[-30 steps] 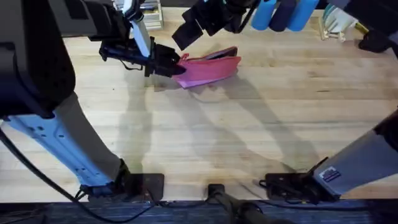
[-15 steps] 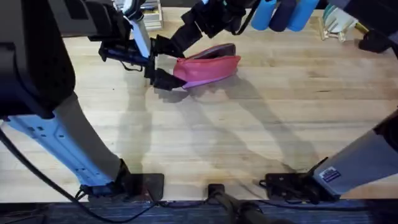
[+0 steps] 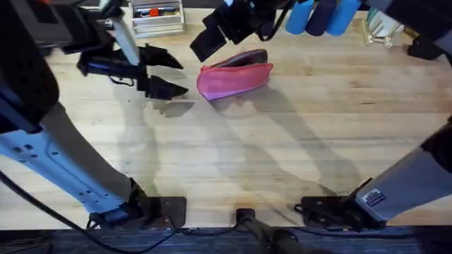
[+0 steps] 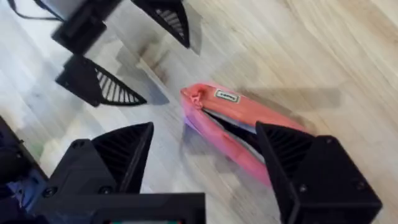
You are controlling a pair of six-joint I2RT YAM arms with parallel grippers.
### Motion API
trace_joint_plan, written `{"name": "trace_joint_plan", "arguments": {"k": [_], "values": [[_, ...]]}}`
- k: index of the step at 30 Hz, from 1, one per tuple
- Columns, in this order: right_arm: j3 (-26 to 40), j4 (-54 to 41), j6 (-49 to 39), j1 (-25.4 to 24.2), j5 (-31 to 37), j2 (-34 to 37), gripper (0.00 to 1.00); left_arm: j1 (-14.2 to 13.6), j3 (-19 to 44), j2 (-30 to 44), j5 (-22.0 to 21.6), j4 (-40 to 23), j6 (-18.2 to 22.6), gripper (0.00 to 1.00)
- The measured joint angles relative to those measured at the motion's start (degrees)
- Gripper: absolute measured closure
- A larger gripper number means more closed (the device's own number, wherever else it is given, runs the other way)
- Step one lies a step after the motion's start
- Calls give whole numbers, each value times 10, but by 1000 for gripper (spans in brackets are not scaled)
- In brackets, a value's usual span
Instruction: Unzip the bag, pick up the pens from the table one at a time and place them inside, then zip the bag closed.
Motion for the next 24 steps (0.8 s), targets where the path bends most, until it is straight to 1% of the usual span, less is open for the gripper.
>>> {"name": "trace_joint_plan", "arguments": {"k": [2,5,10,12,14,18,24], "values": [[0,5,0,6,-1,9,4,17,0,0,0,-15,5,7],[0,16,0,20,-2,29,5,36,0,0,-1,-43,30,7],[0,31,0,40,-3,58,5,52,0,0,-1,-90,96,8],[0,36,0,44,-4,65,5,56,0,0,-1,-99,120,8],[0,41,0,45,-3,72,5,60,0,0,-1,-100,135,8],[0,49,0,44,0,86,4,68,0,0,-2,-101,152,8],[0,68,0,44,2,93,4,71,0,0,-2,-101,161,8]]}}
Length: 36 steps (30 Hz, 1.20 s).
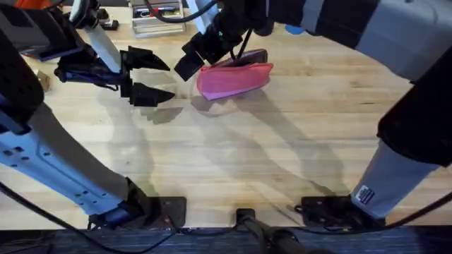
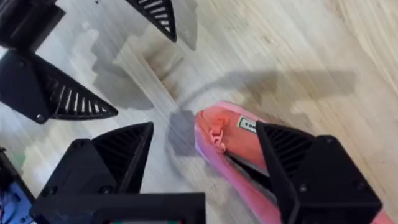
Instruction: Unzip the bag, pick up the pens from the table one at a time and place them inside, then zip the bag closed.
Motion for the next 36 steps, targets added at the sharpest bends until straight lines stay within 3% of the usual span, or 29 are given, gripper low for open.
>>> {"name": "trace_joint_plan", "arguments": {"k": [8,11,14,17,22,26,31,36], "values": [[0,1,0,0,0,27,9,0,0,0,0,-2,4,8],[0,1,0,0,0,36,53,0,0,0,0,-2,4,8],[0,-3,0,0,0,36,192,0,0,0,0,-2,4,8],[0,-11,-2,0,4,36,405,0,0,0,0,-2,4,8],[0,-11,-2,0,10,36,676,0,0,0,0,-2,4,8],[0,-9,-2,1,8,36,851,0,0,0,0,-2,4,8],[0,-4,-2,1,9,36,961,0,0,0,0,-3,4,8],[0,-3,-2,1,9,36,970,0,0,0,0,-3,4,8]]}}
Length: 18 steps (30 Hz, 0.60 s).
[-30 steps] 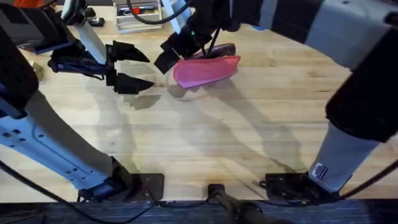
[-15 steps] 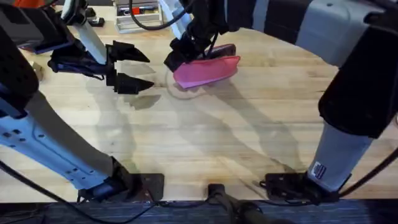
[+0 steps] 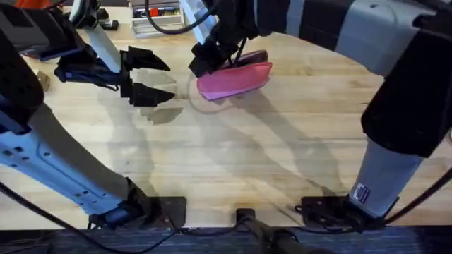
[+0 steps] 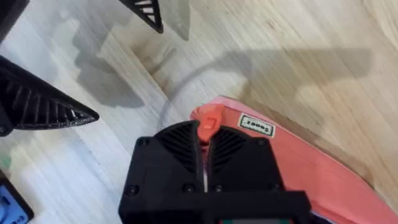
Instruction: Unzip the bag, pick up the pens from the table one at a time and place them inside, then zip the bag closed.
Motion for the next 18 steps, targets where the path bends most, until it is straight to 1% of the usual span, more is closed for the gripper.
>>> {"name": "trace_joint_plan", "arguments": {"k": [12,15,18], "values": [[0,0,0,0,1,-4,970,0,0,0,0,-5,0,8],[0,-1,0,-1,8,-23,970,-6,0,0,0,-4,0,8],[0,-2,0,-3,13,-35,970,-22,0,0,0,-2,0,8]]}}
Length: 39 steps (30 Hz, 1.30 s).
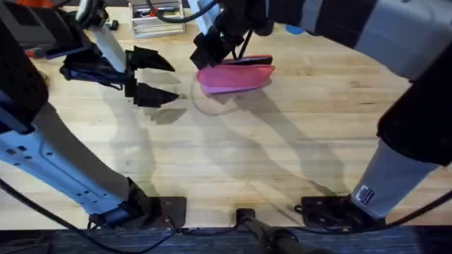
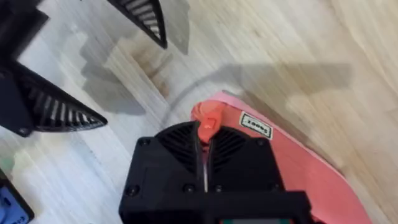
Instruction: Unzip the bag, pick up the pens from the table one at a time and place them inside, then zip the bag closed.
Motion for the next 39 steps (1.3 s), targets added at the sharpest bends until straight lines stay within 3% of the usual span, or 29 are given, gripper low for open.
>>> {"name": "trace_joint_plan", "arguments": {"k": [13,21,28,34,37,38,39], "values": [[0,-2,45,-1,5,-16,970,-83,0,0,0,32,0,8],[0,-2,67,-1,7,-16,970,-97,0,0,1,41,0,38],[0,-2,70,-1,7,-16,970,-105,0,0,30,61,-3,80],[0,-2,71,-1,7,-16,970,-125,0,0,44,105,-44,85],[0,-2,72,-1,7,-16,970,-140,0,0,49,124,-65,127],[0,-2,72,-1,6,-15,970,-152,0,0,50,135,-86,254],[0,-3,72,-1,6,-16,970,-152,0,0,50,135,-88,297]]}}
